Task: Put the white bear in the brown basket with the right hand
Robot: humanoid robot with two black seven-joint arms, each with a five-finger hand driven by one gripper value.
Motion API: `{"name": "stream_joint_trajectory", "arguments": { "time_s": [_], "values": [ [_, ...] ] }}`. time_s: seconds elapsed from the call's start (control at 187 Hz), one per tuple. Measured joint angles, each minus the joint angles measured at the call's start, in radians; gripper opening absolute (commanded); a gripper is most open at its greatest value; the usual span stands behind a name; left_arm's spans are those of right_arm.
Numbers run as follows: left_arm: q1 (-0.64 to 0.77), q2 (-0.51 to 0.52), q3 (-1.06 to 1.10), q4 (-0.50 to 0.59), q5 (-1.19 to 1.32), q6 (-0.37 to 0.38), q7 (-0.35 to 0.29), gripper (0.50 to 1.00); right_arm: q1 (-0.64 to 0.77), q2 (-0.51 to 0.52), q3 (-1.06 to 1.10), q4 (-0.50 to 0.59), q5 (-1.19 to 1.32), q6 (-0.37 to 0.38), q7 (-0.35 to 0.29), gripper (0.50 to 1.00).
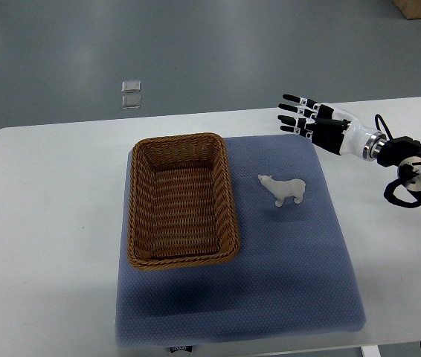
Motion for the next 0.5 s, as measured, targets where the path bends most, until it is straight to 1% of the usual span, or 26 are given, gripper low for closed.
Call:
{"name": "stream_joint_trajectory", "arguments": {
  "time_s": [0.498],
  "values": [
    [-0.002, 0.0, 0.0, 0.006, 0.0, 0.0, 0.0, 1.0, -0.002, -0.005, 0.003, 0.007, -0.035, -0.007, 0.006, 0.928]
  ]
}}
